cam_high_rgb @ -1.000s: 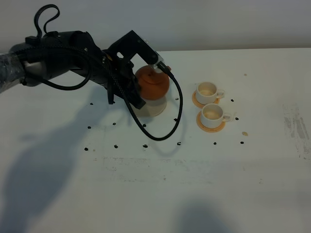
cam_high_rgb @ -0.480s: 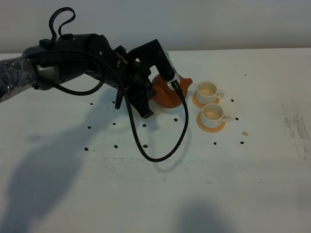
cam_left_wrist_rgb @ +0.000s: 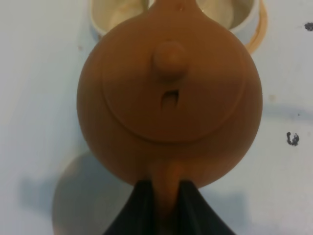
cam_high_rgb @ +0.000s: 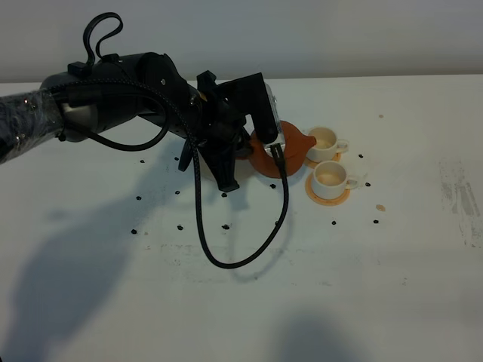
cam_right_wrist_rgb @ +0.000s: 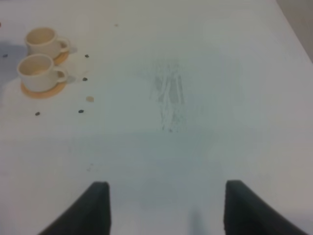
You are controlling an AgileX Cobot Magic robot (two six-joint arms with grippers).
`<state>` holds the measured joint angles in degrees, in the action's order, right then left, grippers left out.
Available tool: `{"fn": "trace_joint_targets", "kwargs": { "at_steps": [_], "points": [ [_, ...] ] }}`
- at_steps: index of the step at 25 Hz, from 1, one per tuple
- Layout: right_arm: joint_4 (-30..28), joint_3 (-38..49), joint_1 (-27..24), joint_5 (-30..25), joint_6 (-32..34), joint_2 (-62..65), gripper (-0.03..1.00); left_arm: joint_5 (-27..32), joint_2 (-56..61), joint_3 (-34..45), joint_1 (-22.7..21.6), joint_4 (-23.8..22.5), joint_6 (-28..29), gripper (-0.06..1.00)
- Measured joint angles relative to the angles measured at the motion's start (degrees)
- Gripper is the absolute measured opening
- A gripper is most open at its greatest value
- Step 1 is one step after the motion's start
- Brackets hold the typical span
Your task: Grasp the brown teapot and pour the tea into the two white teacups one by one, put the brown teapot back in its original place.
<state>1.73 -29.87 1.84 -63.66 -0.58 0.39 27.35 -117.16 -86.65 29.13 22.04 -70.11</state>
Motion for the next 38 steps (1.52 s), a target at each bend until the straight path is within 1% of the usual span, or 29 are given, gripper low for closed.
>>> {"fn": "trace_joint_targets", "kwargs": {
  "at_steps": [4, 11, 17, 24, 30, 38],
  "points": [
    [0.0, 0.0, 0.0, 0.0, 0.0, 0.0, 0.49, -0.05, 0.0, 0.0, 0.0, -0.04, -1.17, 0.09],
    [0.0, 0.0, 0.0, 0.0, 0.0, 0.0, 0.49, -0.12, 0.0, 0.0, 0.0, -0.11, -5.16, 0.09],
    [0.0, 0.0, 0.0, 0.0, 0.0, 0.0, 0.49, -0.32, 0.0, 0.0, 0.0, -0.11, -6.69, 0.09],
    [0.0, 0.0, 0.0, 0.0, 0.0, 0.0, 0.49, -1.52, -0.89, -0.38, 0.87, -0.17, -6.93, 0.09],
    [0.0, 0.0, 0.0, 0.0, 0.0, 0.0, 0.49, -3.69, -1.64, -0.62, 1.7, -3.37, -7.06, 0.09],
    [0.0, 0.0, 0.0, 0.0, 0.0, 0.0, 0.49, -6.43, -2.72, -0.63, 2.36, -5.8, -7.06, 0.09]
  ]
}}
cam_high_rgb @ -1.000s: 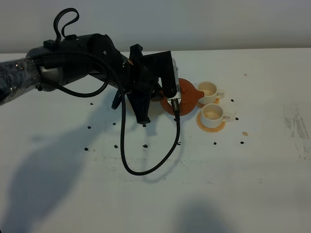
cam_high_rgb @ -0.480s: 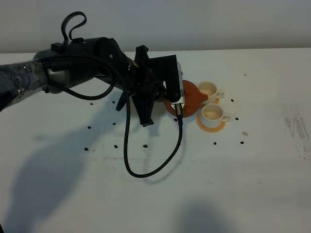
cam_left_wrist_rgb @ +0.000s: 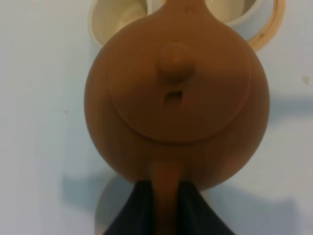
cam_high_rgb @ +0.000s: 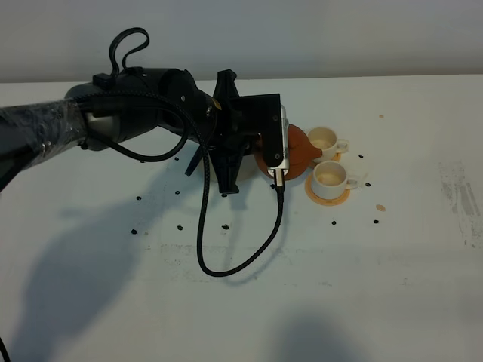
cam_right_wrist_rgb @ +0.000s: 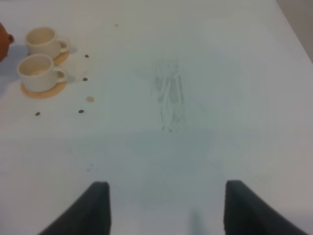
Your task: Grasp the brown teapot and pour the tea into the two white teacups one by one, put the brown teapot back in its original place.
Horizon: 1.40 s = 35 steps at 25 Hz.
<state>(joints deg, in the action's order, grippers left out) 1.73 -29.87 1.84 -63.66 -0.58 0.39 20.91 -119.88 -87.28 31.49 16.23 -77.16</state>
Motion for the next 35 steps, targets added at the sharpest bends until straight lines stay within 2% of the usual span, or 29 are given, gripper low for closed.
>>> {"fn": "trace_joint_targets", "kwargs": {
  "at_steps": [8, 35],
  "points": [
    [0.0, 0.0, 0.0, 0.0, 0.0, 0.0, 0.49, -1.16, -0.12, -0.05, 1.03, -3.91, 0.0, 0.09],
    [0.0, 0.0, 0.0, 0.0, 0.0, 0.0, 0.49, -3.28, -0.89, -0.05, 1.61, -10.06, -0.8, 0.09]
  ]
}}
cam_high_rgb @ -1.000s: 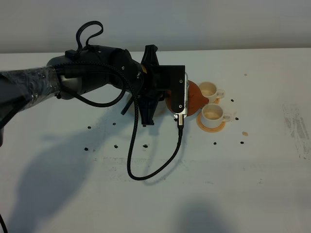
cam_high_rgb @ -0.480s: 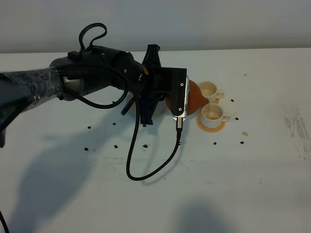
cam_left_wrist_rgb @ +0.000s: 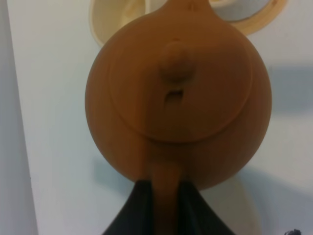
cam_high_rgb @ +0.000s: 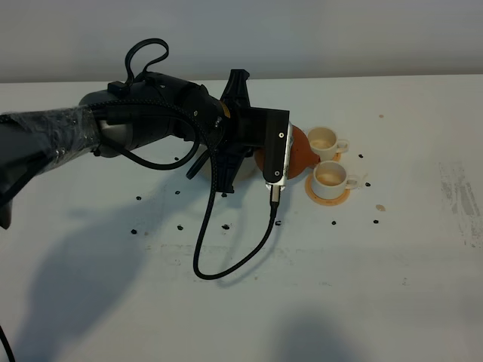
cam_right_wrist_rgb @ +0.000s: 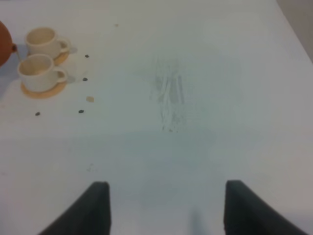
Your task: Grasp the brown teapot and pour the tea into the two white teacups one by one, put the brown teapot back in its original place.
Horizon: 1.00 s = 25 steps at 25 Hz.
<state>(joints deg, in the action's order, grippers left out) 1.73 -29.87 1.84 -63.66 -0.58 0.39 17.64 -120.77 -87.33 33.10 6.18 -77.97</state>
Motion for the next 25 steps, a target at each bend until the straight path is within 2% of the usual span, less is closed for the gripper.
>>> {"fn": "trace_joint_targets", "kwargs": {
  "at_steps": [5, 16, 25],
  "points": [
    [0.0, 0.0, 0.0, 0.0, 0.0, 0.0, 0.49, -0.21, 0.0, 0.0, 0.0, -0.06, -0.58, 0.09],
    [0.0, 0.0, 0.0, 0.0, 0.0, 0.0, 0.49, -1.69, 0.0, 0.0, 0.56, -3.91, -0.69, 0.09],
    [0.0, 0.0, 0.0, 0.0, 0.0, 0.0, 0.49, -1.95, 0.0, 0.0, 0.67, -4.5, -2.04, 0.09]
  ]
}}
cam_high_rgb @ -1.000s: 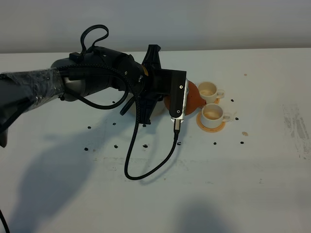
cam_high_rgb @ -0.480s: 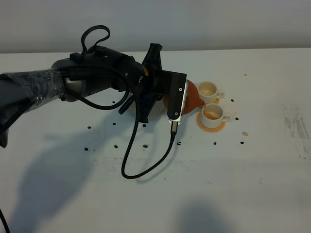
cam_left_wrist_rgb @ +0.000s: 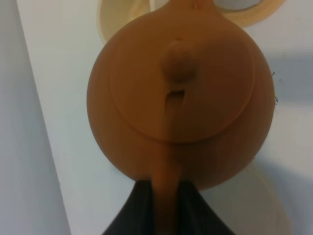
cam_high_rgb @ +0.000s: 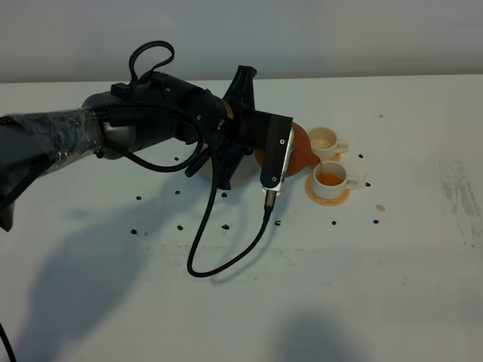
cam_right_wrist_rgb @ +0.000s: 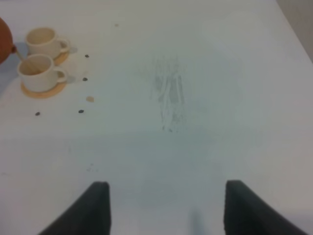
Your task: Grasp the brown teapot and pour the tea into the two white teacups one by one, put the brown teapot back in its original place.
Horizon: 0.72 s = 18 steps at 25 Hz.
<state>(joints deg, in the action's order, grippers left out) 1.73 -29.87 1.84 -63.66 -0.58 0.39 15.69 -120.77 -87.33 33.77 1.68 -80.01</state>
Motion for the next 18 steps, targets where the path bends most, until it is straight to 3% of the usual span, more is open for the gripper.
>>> {"fn": "trace_joint_targets", "kwargs": {
  "at_steps": [18],
  "points": [
    [0.0, 0.0, 0.0, 0.0, 0.0, 0.0, 0.49, -2.39, 0.0, 0.0, 0.0, -2.65, -1.64, 0.09]
  ]
}}
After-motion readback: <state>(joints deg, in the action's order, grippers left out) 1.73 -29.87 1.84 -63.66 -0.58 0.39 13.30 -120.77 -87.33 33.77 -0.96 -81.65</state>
